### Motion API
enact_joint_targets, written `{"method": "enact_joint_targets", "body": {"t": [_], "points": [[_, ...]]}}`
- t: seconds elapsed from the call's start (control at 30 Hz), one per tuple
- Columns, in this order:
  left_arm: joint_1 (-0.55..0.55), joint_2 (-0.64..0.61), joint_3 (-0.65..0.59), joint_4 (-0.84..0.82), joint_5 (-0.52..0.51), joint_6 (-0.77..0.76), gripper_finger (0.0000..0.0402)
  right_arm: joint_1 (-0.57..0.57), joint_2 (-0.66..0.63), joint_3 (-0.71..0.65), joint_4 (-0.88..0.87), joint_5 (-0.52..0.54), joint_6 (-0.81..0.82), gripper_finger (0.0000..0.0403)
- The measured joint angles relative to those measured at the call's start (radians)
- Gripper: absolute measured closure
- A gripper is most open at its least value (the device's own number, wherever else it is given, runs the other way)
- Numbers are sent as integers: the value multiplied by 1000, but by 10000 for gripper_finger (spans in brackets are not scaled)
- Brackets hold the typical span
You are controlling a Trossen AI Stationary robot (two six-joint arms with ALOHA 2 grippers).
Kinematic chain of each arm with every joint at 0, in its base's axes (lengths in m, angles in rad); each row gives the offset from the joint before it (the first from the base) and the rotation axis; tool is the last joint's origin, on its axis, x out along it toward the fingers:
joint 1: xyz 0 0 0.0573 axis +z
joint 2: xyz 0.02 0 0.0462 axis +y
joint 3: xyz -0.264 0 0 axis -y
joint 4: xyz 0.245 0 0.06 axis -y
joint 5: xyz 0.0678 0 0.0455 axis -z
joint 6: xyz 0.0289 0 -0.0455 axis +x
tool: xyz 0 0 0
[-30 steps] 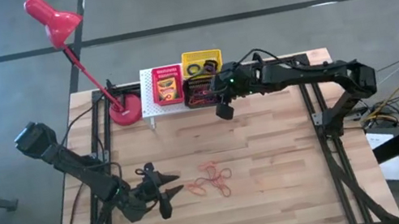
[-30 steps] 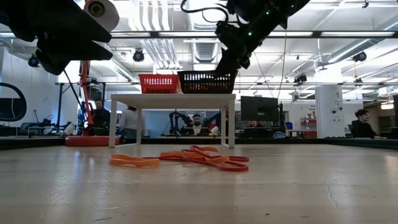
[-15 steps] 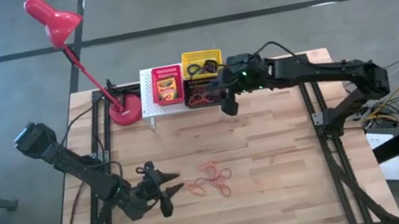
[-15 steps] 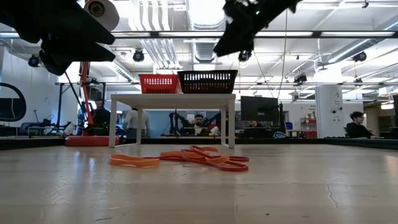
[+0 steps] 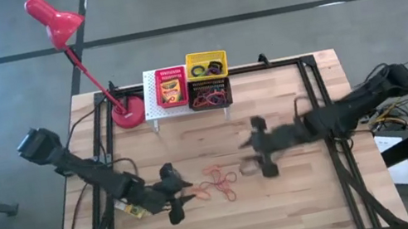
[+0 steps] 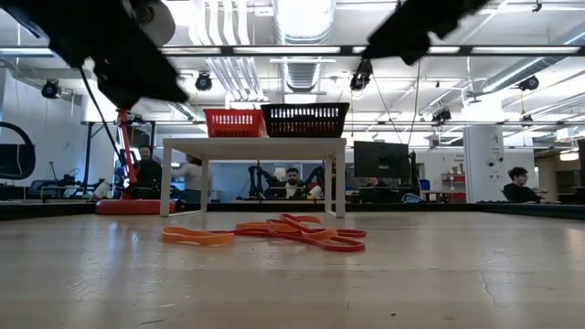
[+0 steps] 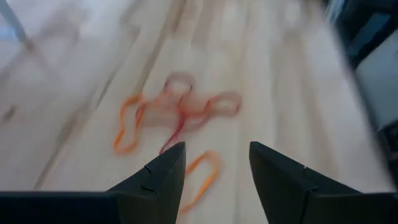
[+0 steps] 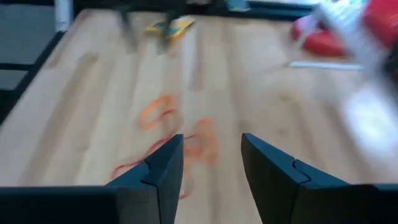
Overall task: Pick & Place Office Desk Supplies
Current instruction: Put the orange rubber band into the black bin on the shelf
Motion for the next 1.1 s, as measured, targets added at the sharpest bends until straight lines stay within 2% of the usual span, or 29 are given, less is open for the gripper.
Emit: {"method": "enact_joint_targets", "body": {"t": [0.17,0.27,0.4,0.53,0.7,0.83,1.1], "points": [[71,74,53,-204,77,-13,221,155,33,-160,236,29,83,255],[102,110,56,-219,122,-8,221,205,76,-240,439,29,91,259],[120,163,55,-211,162,32,228,217,156,-316,755,29,82,264],[119,232,54,-155,180,118,243,213,240,-345,947,30,50,269],[122,315,57,-94,176,131,267,204,307,-320,983,28,22,275],[121,335,58,-83,170,114,292,196,337,-282,968,29,5,279],[122,283,54,-115,186,114,392,192,368,-249,954,27,-28,278]]}}
